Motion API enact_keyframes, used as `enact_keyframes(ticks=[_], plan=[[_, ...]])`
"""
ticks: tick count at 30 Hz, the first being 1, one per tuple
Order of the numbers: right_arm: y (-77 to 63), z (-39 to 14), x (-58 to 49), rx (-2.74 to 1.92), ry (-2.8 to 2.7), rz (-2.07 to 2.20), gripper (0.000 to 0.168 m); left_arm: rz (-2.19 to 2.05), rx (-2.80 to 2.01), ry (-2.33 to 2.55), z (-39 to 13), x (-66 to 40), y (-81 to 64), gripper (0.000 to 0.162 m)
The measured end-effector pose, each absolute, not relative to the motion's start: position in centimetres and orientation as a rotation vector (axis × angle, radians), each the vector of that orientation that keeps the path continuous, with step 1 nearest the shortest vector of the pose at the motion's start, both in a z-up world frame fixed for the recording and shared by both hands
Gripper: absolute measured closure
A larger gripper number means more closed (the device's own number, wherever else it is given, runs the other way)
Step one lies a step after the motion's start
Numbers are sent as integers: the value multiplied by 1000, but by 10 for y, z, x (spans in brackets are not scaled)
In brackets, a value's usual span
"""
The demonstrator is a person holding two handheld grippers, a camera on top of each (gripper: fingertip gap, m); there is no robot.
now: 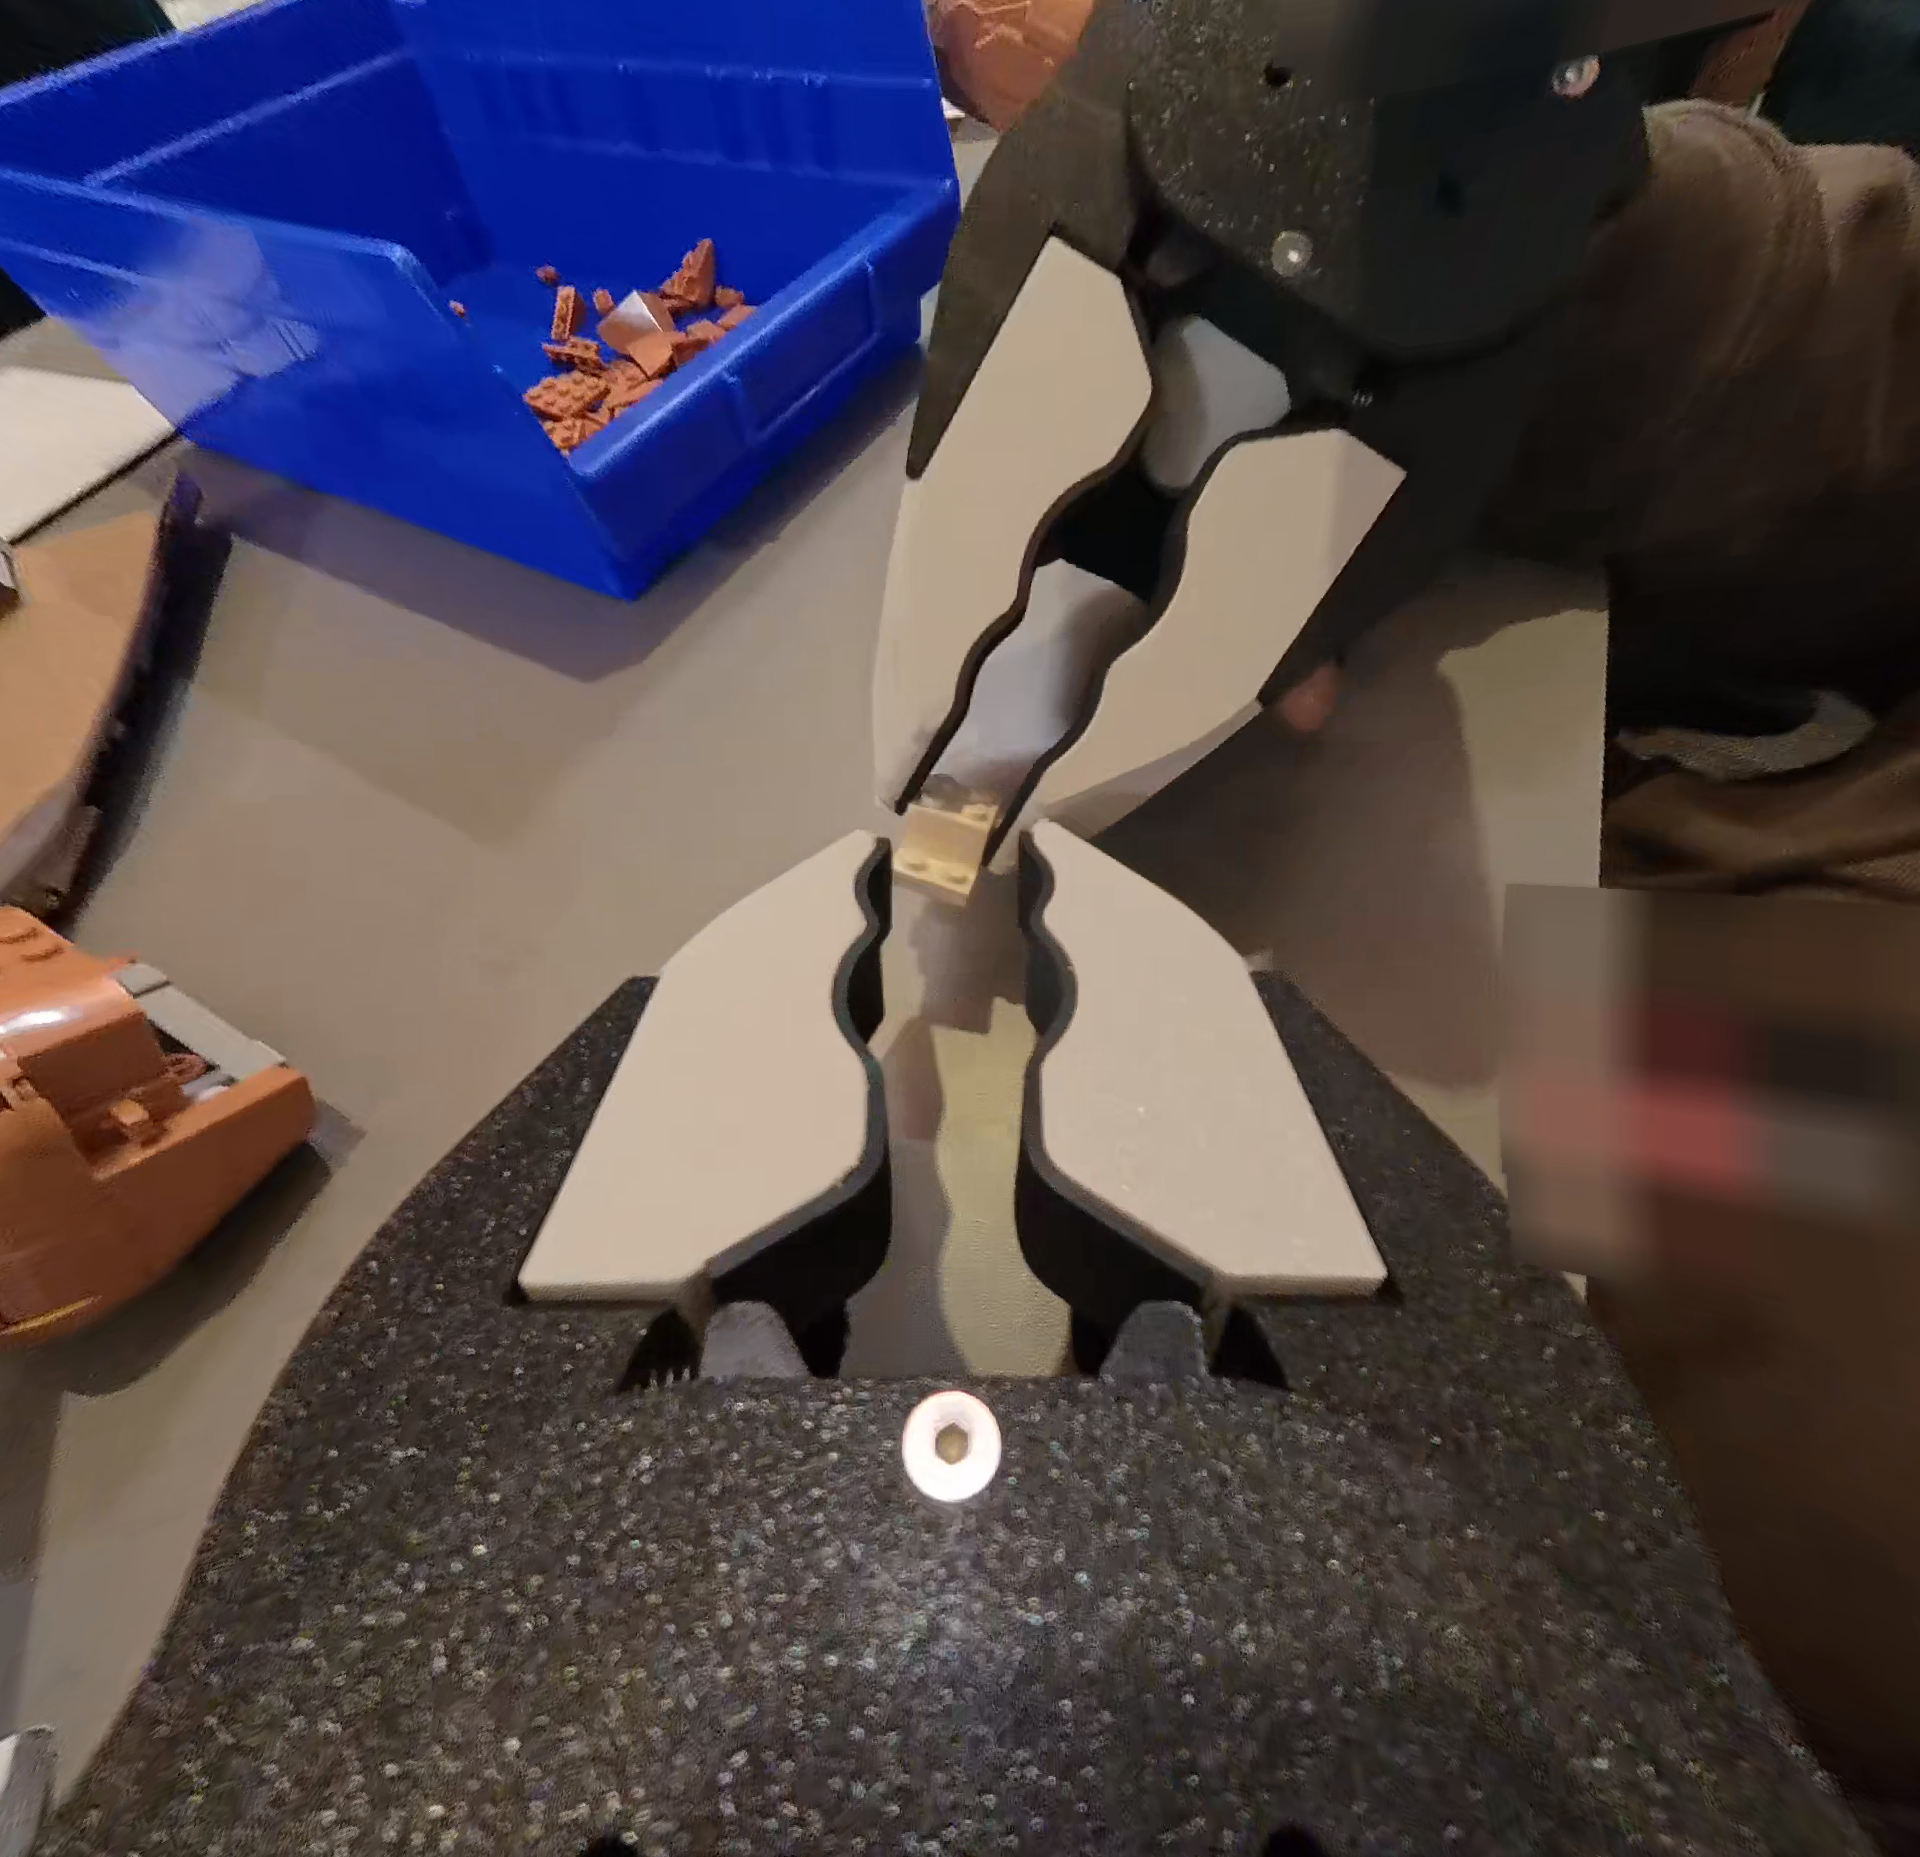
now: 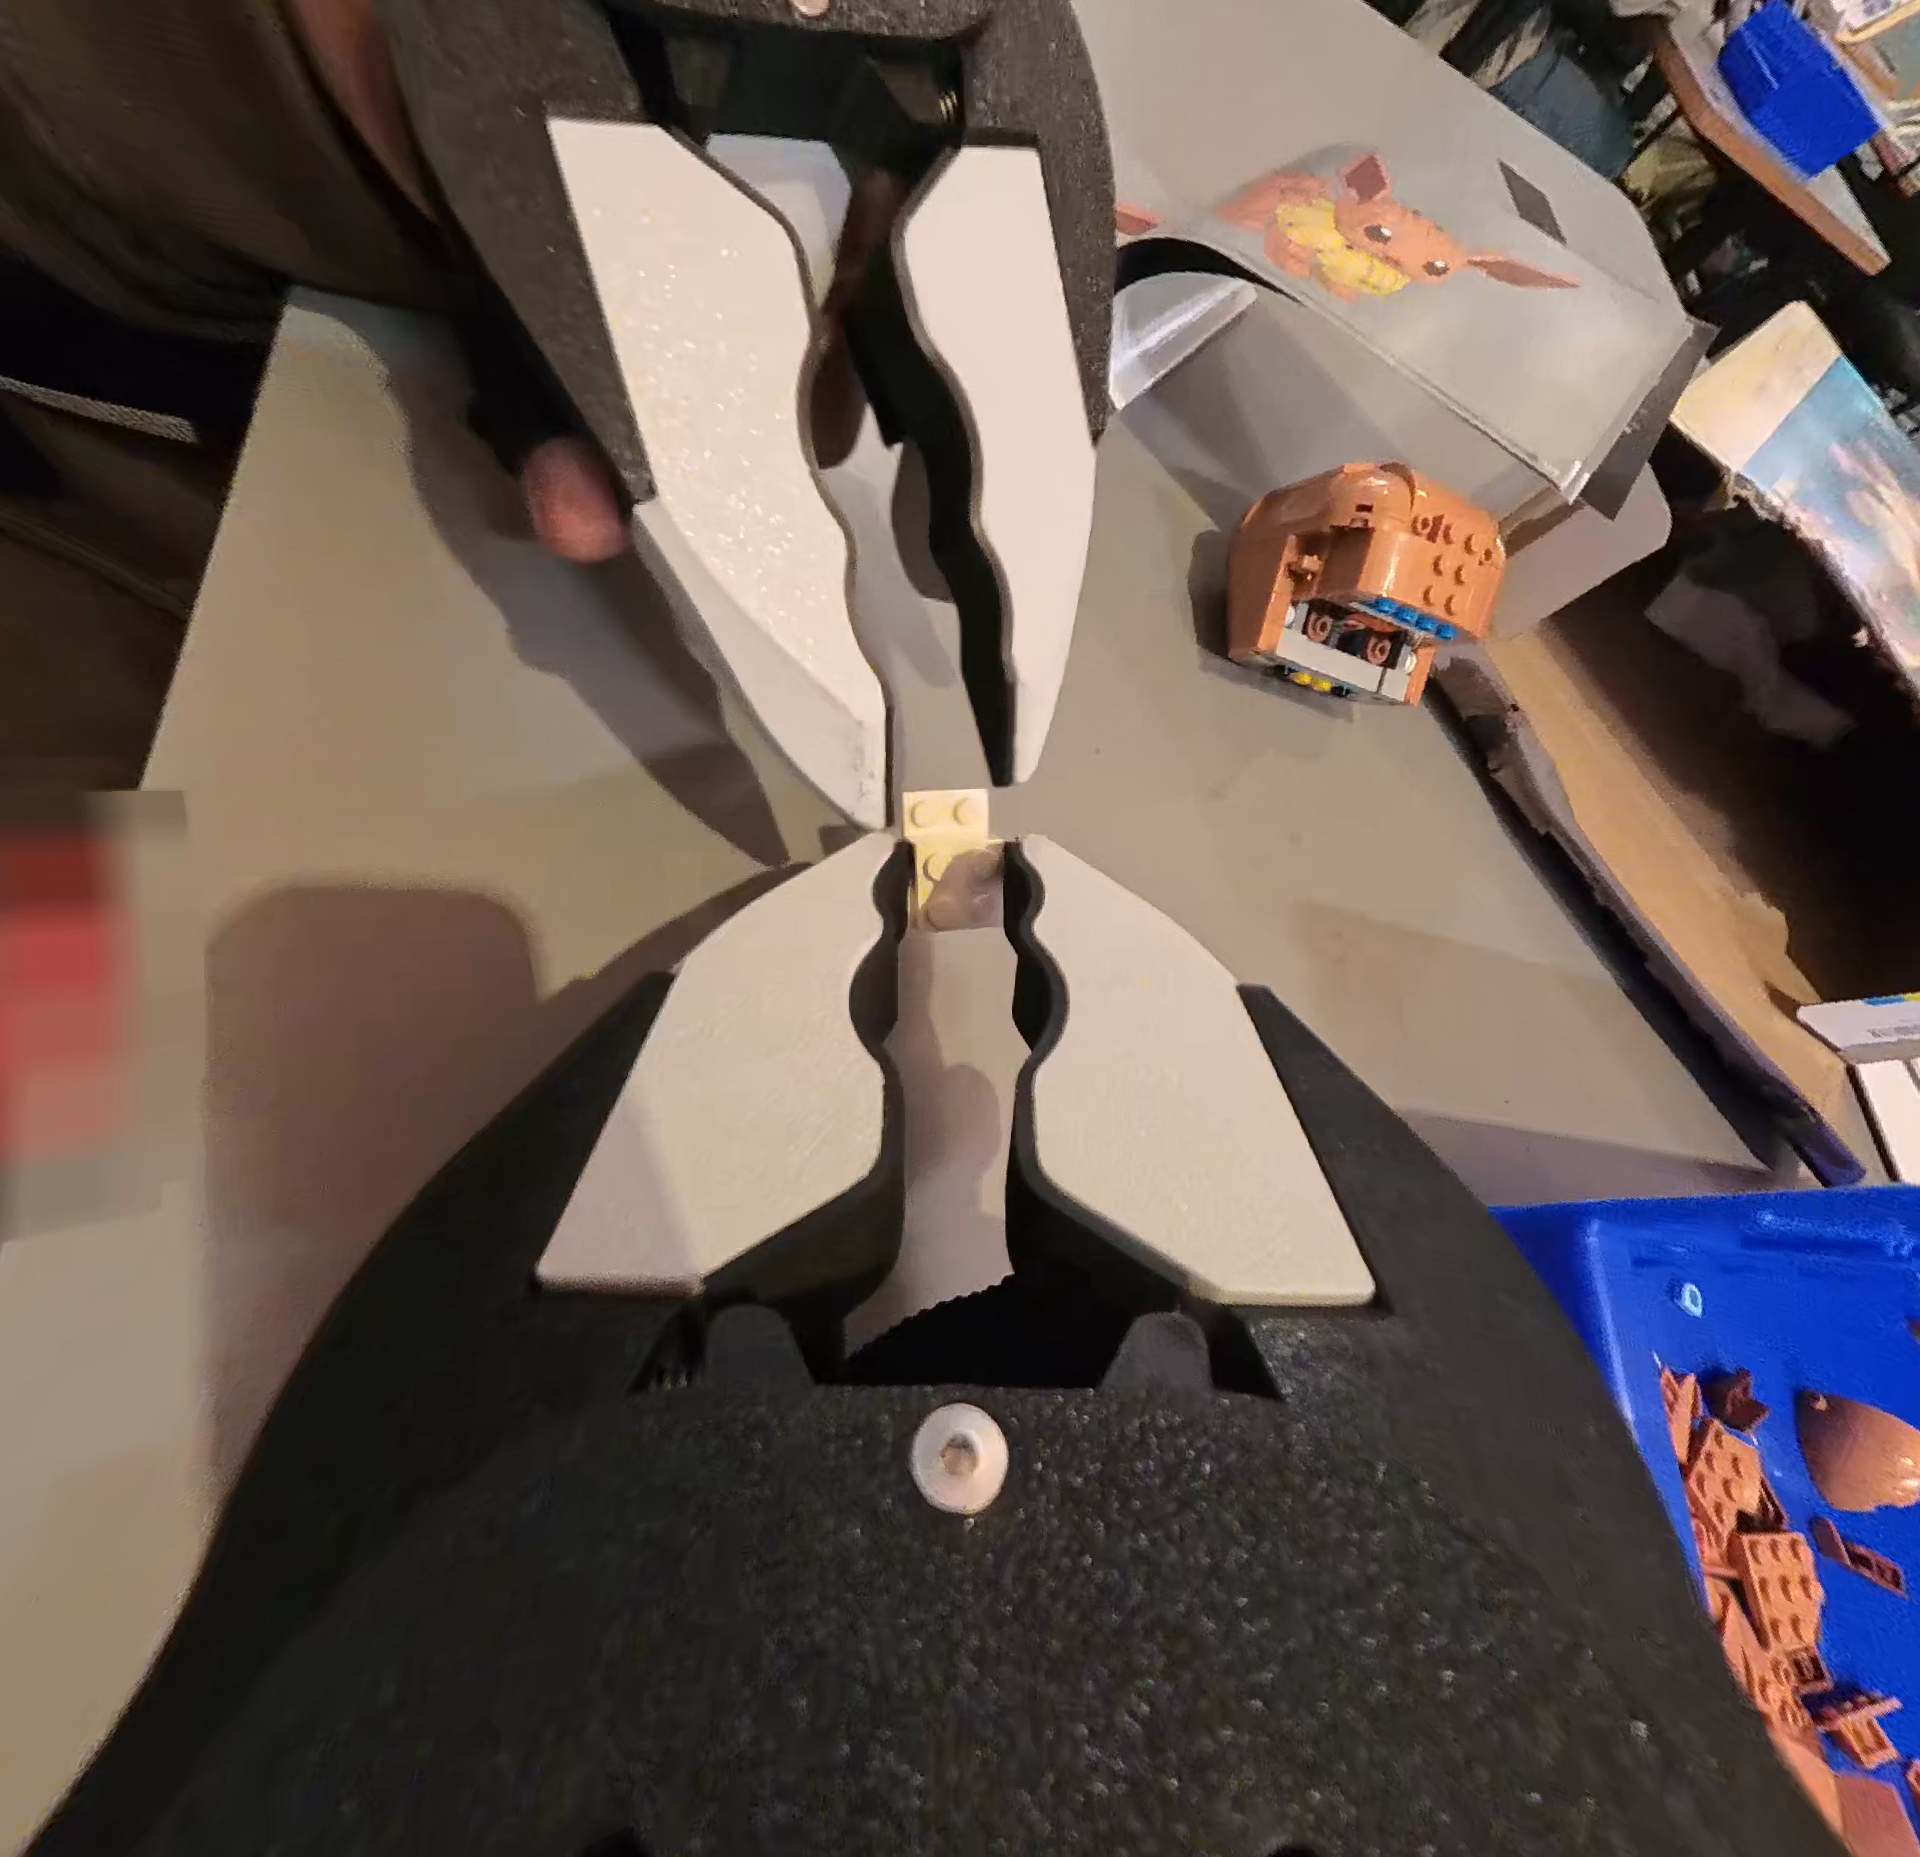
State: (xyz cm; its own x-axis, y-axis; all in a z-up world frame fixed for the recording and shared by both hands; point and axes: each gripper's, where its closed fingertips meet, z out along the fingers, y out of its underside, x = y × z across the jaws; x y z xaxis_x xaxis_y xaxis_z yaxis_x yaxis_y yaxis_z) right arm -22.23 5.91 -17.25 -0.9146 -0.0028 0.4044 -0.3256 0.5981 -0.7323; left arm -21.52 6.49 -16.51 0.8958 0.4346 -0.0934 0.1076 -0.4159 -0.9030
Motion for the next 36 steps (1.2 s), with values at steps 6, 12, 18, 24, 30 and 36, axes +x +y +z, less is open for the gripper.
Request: enact_keyframes(ticks=[6,12,18,24,30,36], plan=[[59,-163,-208,359,-2448,1321,152,420,-1970,-286,-161,-209,63,136],[58,-153,-193,448,-2426,1424,152,380,-1917,-128,-153,-191,66,146],[58,-144,-187,479,-2391,1494,152,390,-1861,-87,-144,-185,67,146],[59,-123,-193,418,-2231,1561,140,268,-1746,-232,-129,-189,61,147],[64,-109,-198,327,-2020,1541,138,22,-1490,-315,-102,-184,61,162],[83,-134,-233,96,-2072,1292,140,12,-1451,-459,-104,-201,59,162]])
